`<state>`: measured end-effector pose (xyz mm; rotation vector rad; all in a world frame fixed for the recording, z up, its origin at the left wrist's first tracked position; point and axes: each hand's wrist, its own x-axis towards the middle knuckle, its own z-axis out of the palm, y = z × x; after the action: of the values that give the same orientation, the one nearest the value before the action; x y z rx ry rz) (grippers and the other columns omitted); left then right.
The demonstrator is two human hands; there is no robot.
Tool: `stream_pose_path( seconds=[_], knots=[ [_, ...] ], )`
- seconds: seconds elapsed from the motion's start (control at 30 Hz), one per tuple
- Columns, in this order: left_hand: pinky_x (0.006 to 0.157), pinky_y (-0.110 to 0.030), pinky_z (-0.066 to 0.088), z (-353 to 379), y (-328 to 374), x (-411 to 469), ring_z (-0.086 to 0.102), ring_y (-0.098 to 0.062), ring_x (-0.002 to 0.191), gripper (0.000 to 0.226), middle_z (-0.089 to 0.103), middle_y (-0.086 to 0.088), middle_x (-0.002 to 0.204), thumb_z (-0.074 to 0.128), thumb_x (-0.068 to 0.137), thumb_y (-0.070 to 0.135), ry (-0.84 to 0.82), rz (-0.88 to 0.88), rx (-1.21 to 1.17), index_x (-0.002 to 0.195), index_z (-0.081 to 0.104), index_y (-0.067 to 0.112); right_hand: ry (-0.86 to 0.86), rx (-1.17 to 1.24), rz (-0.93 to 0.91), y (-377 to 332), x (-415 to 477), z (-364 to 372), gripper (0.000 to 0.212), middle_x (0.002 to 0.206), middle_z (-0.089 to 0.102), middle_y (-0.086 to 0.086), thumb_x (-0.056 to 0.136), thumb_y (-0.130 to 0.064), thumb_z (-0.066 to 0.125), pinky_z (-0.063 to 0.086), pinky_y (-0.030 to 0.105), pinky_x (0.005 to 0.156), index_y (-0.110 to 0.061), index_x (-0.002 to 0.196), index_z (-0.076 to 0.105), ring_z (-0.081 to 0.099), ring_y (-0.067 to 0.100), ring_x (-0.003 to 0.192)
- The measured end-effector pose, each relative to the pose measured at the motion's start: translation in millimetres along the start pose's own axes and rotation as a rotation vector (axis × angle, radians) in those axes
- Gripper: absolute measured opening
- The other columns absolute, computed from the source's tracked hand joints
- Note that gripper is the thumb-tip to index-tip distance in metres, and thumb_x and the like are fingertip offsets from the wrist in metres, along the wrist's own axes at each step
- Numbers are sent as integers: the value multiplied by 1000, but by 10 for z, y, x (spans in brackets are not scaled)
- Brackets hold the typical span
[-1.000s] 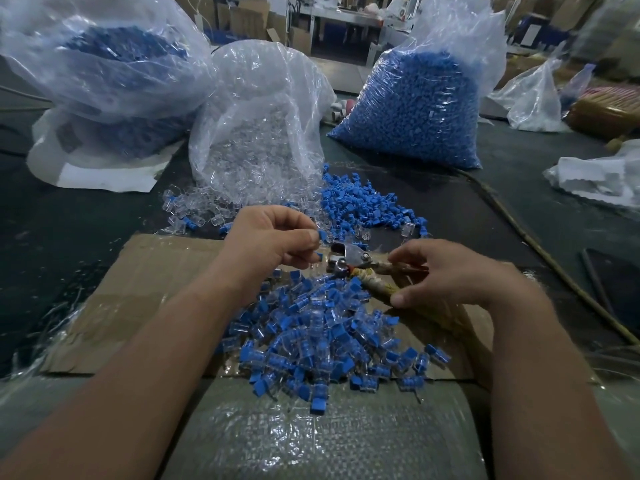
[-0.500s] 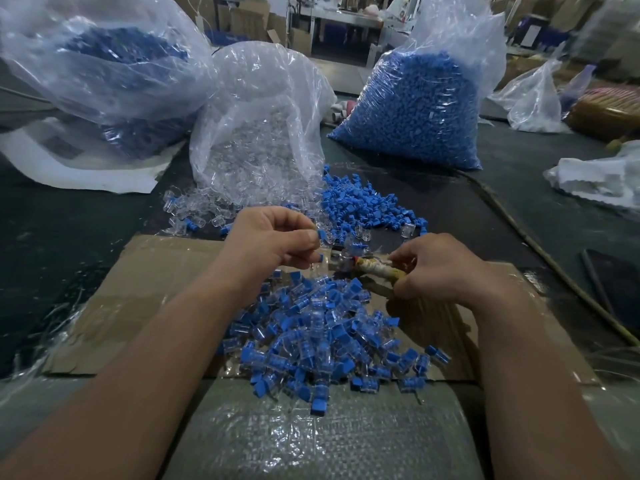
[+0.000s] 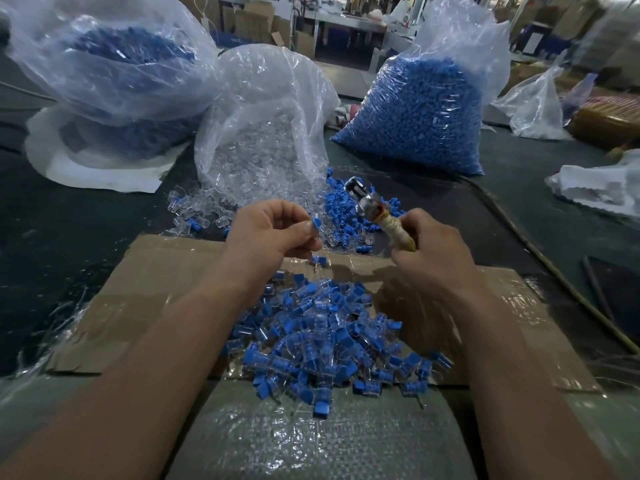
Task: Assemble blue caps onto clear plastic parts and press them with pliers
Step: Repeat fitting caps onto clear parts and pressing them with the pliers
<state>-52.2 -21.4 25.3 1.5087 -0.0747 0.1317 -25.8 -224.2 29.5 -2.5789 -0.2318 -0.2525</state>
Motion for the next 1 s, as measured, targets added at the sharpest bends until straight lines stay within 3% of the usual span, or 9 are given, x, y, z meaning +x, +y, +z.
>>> stream_pose_path(
  seconds=[0.23,0.53,0.77,1.0],
  knots=[
    [57,-17,53,8,-13,7,65,-8,58,20,66,5,56,56,82,-8,48,83,21,73,58,11,-116,42,-102,-121,-65,81,28,83,41,-11,74,-12,58,25,25,55,-27,90,41,40,5,72],
    [57,-17,53,17,-27,17,63,-4,56,22,66,8,57,56,82,-8,67,130,36,74,58,12,-190,45,-106,-151,-77,102,28,85,44,-8,73,-15,60,38,31,63,-24,94,43,42,8,75],
    [56,-17,53,29,-35,14,63,-4,55,24,63,1,62,56,82,-10,87,147,64,73,58,12,-202,9,-121,-195,-84,95,31,78,46,-9,74,-13,61,33,26,58,-30,71,36,42,6,70],
    [56,-14,52,47,-42,-17,62,-2,55,23,62,-3,67,58,83,-8,112,187,133,74,57,13,-175,18,-106,-222,-86,86,24,71,48,-7,72,-8,59,35,28,56,-24,70,41,43,8,66]
  ],
)
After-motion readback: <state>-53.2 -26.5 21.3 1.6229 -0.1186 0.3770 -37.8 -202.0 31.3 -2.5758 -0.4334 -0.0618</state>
